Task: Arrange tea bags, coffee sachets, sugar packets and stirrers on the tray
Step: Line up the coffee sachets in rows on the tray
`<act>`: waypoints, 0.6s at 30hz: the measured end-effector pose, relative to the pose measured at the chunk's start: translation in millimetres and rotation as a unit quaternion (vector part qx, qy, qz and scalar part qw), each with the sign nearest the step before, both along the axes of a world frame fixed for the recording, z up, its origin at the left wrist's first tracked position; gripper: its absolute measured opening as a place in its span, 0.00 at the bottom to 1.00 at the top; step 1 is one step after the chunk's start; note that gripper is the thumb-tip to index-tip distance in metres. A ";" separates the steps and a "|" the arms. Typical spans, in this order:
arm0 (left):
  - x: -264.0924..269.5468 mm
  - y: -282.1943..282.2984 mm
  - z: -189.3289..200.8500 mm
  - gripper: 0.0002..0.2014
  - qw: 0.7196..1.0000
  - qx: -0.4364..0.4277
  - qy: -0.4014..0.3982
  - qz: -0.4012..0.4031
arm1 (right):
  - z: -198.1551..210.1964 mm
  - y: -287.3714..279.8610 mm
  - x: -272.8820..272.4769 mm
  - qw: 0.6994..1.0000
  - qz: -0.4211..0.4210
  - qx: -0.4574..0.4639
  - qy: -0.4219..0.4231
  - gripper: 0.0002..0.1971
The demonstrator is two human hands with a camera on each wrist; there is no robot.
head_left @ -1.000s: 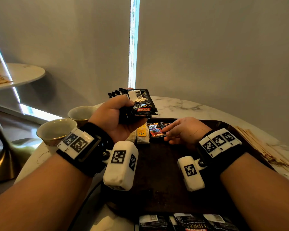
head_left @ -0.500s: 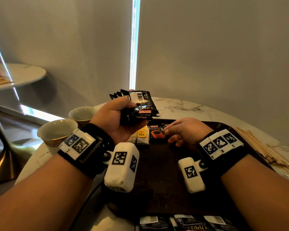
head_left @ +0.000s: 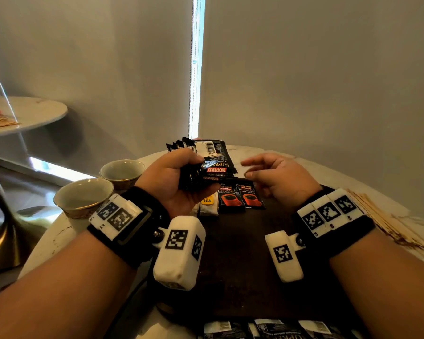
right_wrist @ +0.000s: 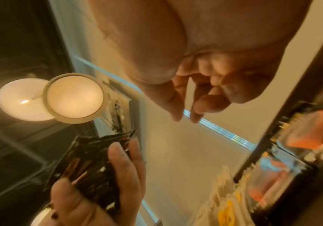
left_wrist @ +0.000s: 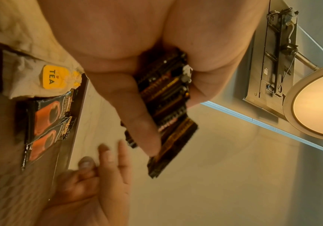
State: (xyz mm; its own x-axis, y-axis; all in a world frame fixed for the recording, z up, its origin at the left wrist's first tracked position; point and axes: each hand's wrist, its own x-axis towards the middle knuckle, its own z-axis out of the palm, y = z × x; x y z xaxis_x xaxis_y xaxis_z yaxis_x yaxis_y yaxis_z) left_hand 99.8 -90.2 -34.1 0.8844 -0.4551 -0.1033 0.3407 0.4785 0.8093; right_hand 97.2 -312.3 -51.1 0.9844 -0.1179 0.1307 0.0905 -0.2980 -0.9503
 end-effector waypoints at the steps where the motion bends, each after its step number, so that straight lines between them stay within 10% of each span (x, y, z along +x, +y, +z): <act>1: -0.1 -0.2 0.0 0.33 1.000 0.001 0.002 -0.006 | 4.7 3.0 -4.2 0.999 0.022 0.006 -0.036 0.16; 18: -6.5 -3.1 1.9 0.24 0.998 0.030 -0.009 -0.055 | 12.5 21.8 -14.2 0.972 0.111 -0.077 -0.190 0.22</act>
